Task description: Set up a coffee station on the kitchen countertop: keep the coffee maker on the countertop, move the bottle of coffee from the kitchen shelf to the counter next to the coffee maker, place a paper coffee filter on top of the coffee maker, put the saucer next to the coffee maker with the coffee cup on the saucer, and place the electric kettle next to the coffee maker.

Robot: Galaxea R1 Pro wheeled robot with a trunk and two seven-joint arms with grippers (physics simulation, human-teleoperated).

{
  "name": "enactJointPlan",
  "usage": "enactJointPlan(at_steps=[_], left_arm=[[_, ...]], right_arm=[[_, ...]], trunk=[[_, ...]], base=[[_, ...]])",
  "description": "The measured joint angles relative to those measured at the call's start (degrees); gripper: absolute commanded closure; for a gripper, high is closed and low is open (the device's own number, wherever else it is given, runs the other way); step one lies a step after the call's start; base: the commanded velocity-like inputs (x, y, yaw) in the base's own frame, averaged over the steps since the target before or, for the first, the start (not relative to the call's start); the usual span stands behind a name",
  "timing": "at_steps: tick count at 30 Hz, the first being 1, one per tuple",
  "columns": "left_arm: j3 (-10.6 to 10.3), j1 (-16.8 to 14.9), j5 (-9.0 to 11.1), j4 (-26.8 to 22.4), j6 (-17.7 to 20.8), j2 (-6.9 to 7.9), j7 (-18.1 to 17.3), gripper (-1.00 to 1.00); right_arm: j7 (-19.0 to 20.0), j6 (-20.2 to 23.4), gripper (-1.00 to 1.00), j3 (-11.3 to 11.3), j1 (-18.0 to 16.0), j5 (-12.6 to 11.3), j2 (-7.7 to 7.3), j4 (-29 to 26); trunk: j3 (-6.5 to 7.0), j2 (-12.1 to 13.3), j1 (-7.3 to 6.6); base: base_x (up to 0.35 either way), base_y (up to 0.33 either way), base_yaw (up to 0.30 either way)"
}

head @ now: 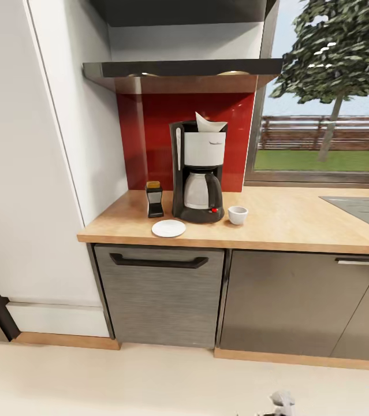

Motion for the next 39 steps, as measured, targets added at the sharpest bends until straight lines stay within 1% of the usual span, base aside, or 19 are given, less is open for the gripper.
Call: enactJointPlan(at_steps=[3,4,5,7,8,9,11,14,15,16,17,18,22,35,39], left_arm=[[3.46,0.00,0.14,0.01,1.17,-0.43,0.04,-1.00],[5.61,0.00,0.11,0.00,2.22,-0.90,0.03,-1.00],[6.63,0.00,0.09,-0.01,2.72,-1.19,0.03,-1.00],[8.38,0.00,0.06,-0.03,3.46,-1.88,0.04,-1.00],[9.63,0.00,0.04,-0.05,3.91,-2.63,0.06,-1.00],[10.74,0.00,0.03,-0.12,4.19,-3.71,0.11,-1.00],[11.43,0.00,0.04,-0.31,4.23,-4.36,0.14,-1.00],[11.90,0.00,0.04,-0.85,4.22,-4.88,0.27,-1.00],[12.19,0.00,0.04,-1.20,4.14,-5.14,0.39,-1.00],[12.27,0.00,0.04,-1.28,4.02,-5.21,0.40,-1.00],[12.46,0.00,0.00,-1.48,3.09,-5.36,0.44,-1.00],[12.46,0.00,-0.03,-1.54,2.82,-5.39,0.44,-1.00],[12.42,0.00,-0.07,-1.60,2.44,-5.43,0.44,-1.00],[12.46,0.00,-0.06,-1.62,2.40,-5.44,0.43,-1.00],[12.48,-0.01,-0.06,-1.58,2.41,-5.43,0.43,-1.00]], right_arm=[[2.28,-6.21,-1.00,-2.61,1.04,1.73,-3.07,8.50],[3.09,-10.52,-1.00,-4.80,1.28,2.52,-4.85,13.90],[3.33,-12.73,-1.00,-5.82,1.31,2.57,-5.86,16.84],[3.65,-16.74,-1.00,-7.72,1.36,2.84,-7.29,21.30],[3.73,-20.20,-1.00,-9.35,1.40,3.13,-8.22,24.60],[3.71,-25.14,-1.00,-11.51,1.44,3.38,-9.05,28.80],[3.74,-28.58,-1.00,-12.80,1.44,3.35,-9.40,31.33],[3.76,-32.76,-1.00,-14.12,1.45,3.17,-9.69,33.57],[3.60,-35.45,-1.00,-14.77,1.46,3.21,-9.87,35.01],[3.44,-36.12,-1.00,-14.92,1.46,3.21,-9.95,35.43],[1.32,-37.75,-1.00,-15.23,1.47,3.26,-10.11,36.60],[0.10,-38.09,-1.00,-15.29,1.46,3.25,-10.14,36.86],[-2.12,-38.48,-1.00,-15.41,1.46,3.21,-10.27,37.18],[-1.98,-38.37,-1.00,-15.45,1.46,3.14,-10.35,37.09],[-1.92,-38.38,-1.00,-15.45,1.48,3.14,-10.35,37.09]], trunk=[[0.01,0.00,0.00],[0.00,0.00,0.00],[0.01,0.00,0.00],[0.01,0.00,0.00],[0.01,0.00,0.00],[0.00,0.00,0.00],[0.01,0.00,0.00],[0.01,0.00,0.00],[0.01,0.00,0.00],[0.01,0.00,0.00],[0.01,0.00,0.00],[0.01,0.00,0.00],[0.01,0.00,0.00],[0.01,0.00,0.00],[0.01,0.00,0.00]], base=[[0.000,0.000,0.000],[0.000,0.000,0.000],[0.000,0.000,0.000],[0.000,0.000,0.000],[0.000,0.000,0.000],[0.000,0.000,0.000],[0.000,0.000,0.000],[0.000,0.000,0.000],[0.000,0.000,0.000],[0.000,0.000,0.000],[0.000,0.000,0.000],[0.000,0.000,0.000],[0.000,0.000,0.000],[0.000,0.000,-0.002],[0.000,0.000,-0.167]])
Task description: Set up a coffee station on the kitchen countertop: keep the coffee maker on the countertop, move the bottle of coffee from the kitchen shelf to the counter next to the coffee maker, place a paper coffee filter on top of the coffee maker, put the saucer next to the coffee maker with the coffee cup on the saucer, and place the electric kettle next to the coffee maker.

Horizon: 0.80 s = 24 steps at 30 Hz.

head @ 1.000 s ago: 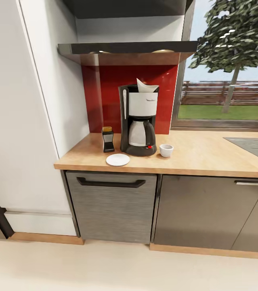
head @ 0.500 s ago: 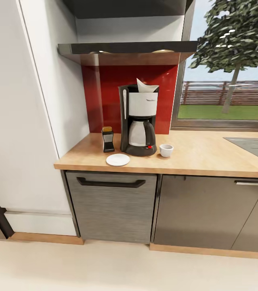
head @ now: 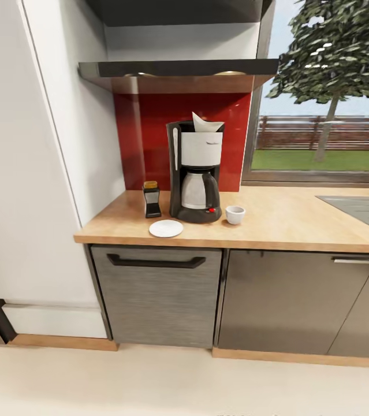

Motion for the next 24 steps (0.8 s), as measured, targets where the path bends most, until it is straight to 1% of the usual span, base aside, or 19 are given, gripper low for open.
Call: enactJointPlan(at_steps=[10,12,18,24], left_arm=[[-0.07,0.00,0.03,0.00,0.02,0.00,0.00,-1.00],[-0.07,0.00,0.01,-0.04,0.00,0.00,0.01,-1.00],[-0.15,0.00,0.02,-0.07,-0.02,-0.01,0.06,-1.00],[-0.18,-0.01,0.02,-0.06,-0.03,0.00,0.07,-1.00]], right_arm=[[0.01,0.02,-1.00,0.00,0.00,0.00,0.00,0.05],[-0.06,0.03,-1.00,-0.01,0.00,0.00,0.00,0.03],[-0.32,-0.03,-1.00,-0.02,0.00,0.01,0.05,0.05],[-0.14,-0.04,-1.00,-0.03,0.02,0.01,0.07,0.04]], trunk=[[0.00,0.00,0.00],[0.00,0.00,0.00],[0.00,0.00,0.00],[0.00,0.00,0.00]], base=[[0.000,-0.001,-0.261],[0.000,-0.111,-0.151],[0.000,-0.244,-0.074],[0.000,-0.283,-0.231]])
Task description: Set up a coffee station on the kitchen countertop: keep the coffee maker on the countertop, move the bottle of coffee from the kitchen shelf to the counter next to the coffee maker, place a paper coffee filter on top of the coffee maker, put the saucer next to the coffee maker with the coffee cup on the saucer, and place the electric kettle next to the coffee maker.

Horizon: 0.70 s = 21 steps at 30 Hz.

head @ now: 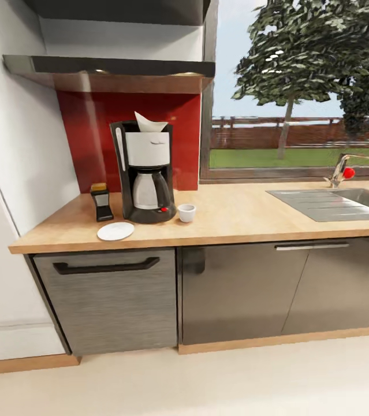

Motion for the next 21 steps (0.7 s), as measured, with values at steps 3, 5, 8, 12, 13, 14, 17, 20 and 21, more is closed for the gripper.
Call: enactJointPlan(at_steps=[3,5,8,12,13,14,17,20,21], left_arm=[[0.06,0.00,0.00,-0.01,0.01,0.00,0.01,-1.00],[0.10,0.01,-0.01,-0.01,0.02,0.00,0.02,-1.00],[0.09,0.01,-0.02,-0.01,0.03,0.00,0.02,-1.00],[0.03,0.02,-0.02,-0.02,0.01,0.00,0.03,-1.00],[0.03,0.02,-0.02,-0.05,0.01,0.00,0.03,-1.00],[0.02,0.02,-0.03,-0.07,0.00,0.00,0.03,-1.00],[0.00,0.01,-0.02,-0.06,0.00,0.00,0.04,-1.00],[-0.01,0.00,-0.01,-0.03,0.00,0.00,0.04,-1.00],[0.00,0.00,-0.01,-0.04,0.00,0.00,0.04,-1.00]], right_arm=[[0.00,-0.01,-1.00,0.01,-0.01,0.00,0.01,0.01],[-0.02,-0.01,-1.00,0.03,-0.01,-0.01,-0.02,0.03],[-0.02,-0.02,-1.00,0.03,-0.01,-0.01,0.00,0.03],[-0.23,-0.01,-1.00,0.03,-0.02,0.00,0.01,0.03],[-0.27,-0.01,-1.00,0.03,-0.02,0.00,0.01,0.03],[-0.29,-0.01,-1.00,0.02,-0.02,0.00,0.01,0.03],[-0.28,-0.01,-1.00,0.01,-0.01,0.00,0.01,0.02],[-0.22,-0.01,-1.00,0.01,0.00,0.00,0.01,0.01],[-0.20,-0.01,-1.00,0.01,0.00,0.00,0.01,0.01]], trunk=[[0.00,0.00,0.00],[0.00,0.00,0.00],[0.00,0.00,0.00],[0.00,0.00,-0.02],[0.00,0.00,-0.02],[0.00,0.00,-0.02],[0.00,0.00,-0.03],[0.00,0.00,-0.03],[0.00,0.00,-0.03]], base=[[0.000,-0.147,-0.273],[0.000,-0.023,-0.284],[0.043,-0.036,-0.234],[0.182,-0.128,-0.080],[0.228,-0.162,-0.077],[0.233,-0.168,-0.106],[0.244,-0.183,-0.186],[0.251,-0.194,-0.241],[0.253,-0.197,-0.256]])
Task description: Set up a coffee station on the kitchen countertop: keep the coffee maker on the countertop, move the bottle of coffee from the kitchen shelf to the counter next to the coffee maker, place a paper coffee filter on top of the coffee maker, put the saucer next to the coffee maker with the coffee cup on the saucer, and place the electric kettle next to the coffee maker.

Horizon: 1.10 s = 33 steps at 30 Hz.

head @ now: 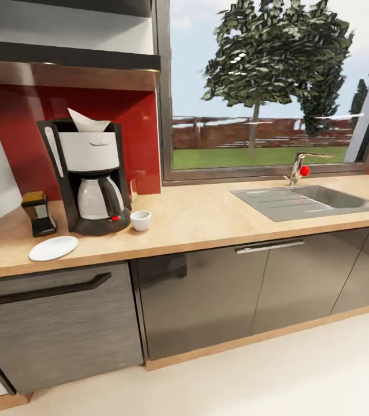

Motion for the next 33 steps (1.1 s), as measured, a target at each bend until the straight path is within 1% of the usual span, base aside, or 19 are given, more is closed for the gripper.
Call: enactJointPlan(at_steps=[7,14,29,33], left_arm=[[-0.01,0.00,0.02,0.03,0.01,0.00,0.00,-1.00],[-0.01,0.00,0.01,0.03,0.01,0.00,0.00,-1.00],[0.02,0.01,0.01,0.02,0.04,0.00,0.01,-1.00],[0.04,0.01,0.00,0.03,0.07,0.00,0.01,-1.00]], right_arm=[[0.17,0.00,-1.00,0.00,0.00,0.00,0.00,0.00],[0.09,0.00,-1.00,0.00,0.00,0.00,0.00,0.00],[-0.16,-0.08,-1.00,0.06,-0.02,0.01,0.08,0.00],[-0.12,-0.08,-1.00,0.09,-0.01,0.01,0.09,0.00]], trunk=[[0.00,0.00,0.01],[0.00,0.00,0.02],[0.00,0.00,0.03],[0.00,0.00,0.01]], base=[[0.204,-0.199,-0.277],[0.120,-0.207,-0.255],[0.013,-0.292,-0.027],[0.156,-0.272,-0.091]])
